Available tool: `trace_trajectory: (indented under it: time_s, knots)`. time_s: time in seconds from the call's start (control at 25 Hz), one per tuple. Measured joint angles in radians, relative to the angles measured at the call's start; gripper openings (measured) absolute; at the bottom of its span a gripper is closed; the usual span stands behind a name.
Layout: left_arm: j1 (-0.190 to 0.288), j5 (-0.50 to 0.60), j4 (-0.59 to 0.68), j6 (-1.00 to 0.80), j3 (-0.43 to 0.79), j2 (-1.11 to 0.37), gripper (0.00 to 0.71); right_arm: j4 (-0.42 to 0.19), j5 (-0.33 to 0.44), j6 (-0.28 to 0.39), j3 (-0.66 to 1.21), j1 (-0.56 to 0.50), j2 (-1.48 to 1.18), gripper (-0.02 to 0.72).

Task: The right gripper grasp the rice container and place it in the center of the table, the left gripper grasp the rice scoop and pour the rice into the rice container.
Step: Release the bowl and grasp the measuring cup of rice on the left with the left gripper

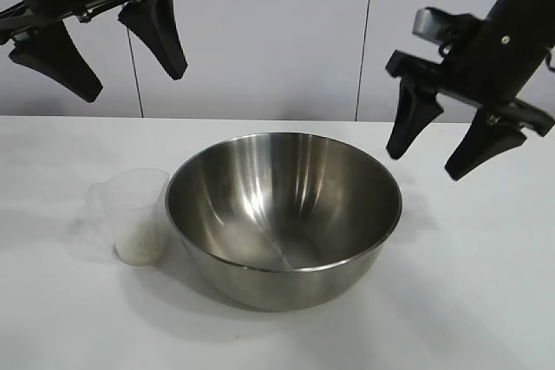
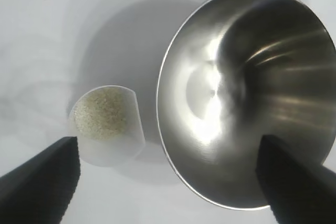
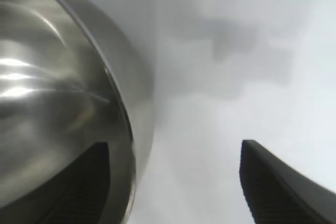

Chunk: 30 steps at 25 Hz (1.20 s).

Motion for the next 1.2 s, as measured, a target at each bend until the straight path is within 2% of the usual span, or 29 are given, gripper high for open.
trace_trajectory:
  time_s: [0.36, 0.92, 1.04, 1.2]
  knots:
    - [0.000, 0.000, 0.000, 0.000, 0.000, 0.000, 0.657, -0.005, 0.046, 0.003, -0.040, -0.001, -0.037, 0.484]
    - [0.000, -0.017, 0.000, 0.002, 0.000, 0.000, 0.657, -0.007, 0.047, 0.003, -0.041, -0.001, -0.037, 0.484]
    - [0.006, -0.058, 0.000, 0.018, 0.000, 0.000, 0.654, -0.007, 0.048, 0.003, -0.041, -0.001, -0.037, 0.484]
    - [0.011, -0.167, 0.000, 0.057, 0.041, -0.042, 0.591, -0.009, 0.048, 0.003, -0.041, -0.001, -0.037, 0.484]
